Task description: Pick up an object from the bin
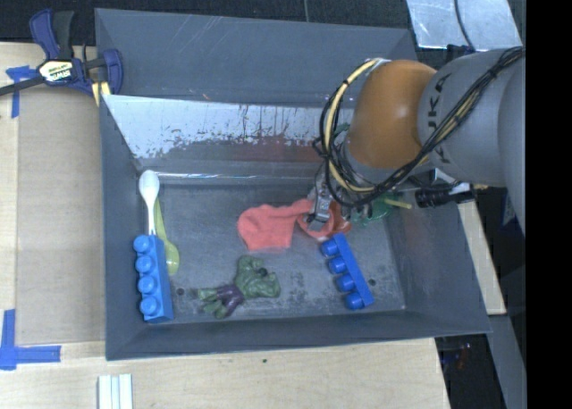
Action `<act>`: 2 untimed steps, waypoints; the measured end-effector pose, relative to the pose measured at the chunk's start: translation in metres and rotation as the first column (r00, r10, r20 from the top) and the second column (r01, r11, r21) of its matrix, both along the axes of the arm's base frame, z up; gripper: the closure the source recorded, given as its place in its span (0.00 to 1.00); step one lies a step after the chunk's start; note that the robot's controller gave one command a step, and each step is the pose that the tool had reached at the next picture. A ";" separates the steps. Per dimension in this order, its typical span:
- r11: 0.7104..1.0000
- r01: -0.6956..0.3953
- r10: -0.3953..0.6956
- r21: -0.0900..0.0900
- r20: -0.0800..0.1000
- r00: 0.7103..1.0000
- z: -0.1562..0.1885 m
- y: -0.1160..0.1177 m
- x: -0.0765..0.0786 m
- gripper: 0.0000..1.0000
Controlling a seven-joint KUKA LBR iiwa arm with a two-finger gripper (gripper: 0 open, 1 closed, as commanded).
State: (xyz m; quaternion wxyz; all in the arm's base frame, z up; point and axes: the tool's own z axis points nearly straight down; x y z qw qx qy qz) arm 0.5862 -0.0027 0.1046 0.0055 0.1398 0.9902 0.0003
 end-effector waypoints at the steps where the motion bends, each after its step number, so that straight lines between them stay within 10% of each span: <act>1: 1.000 -0.001 0.001 0.000 -0.004 1.000 0.050 0.000 -0.001 1.00; 2: 1.000 -0.002 0.002 0.000 -0.004 1.000 0.096 -0.001 -0.001 1.00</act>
Offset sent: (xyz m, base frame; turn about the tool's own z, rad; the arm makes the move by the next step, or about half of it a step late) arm -0.0019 -0.0001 0.1188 -0.0005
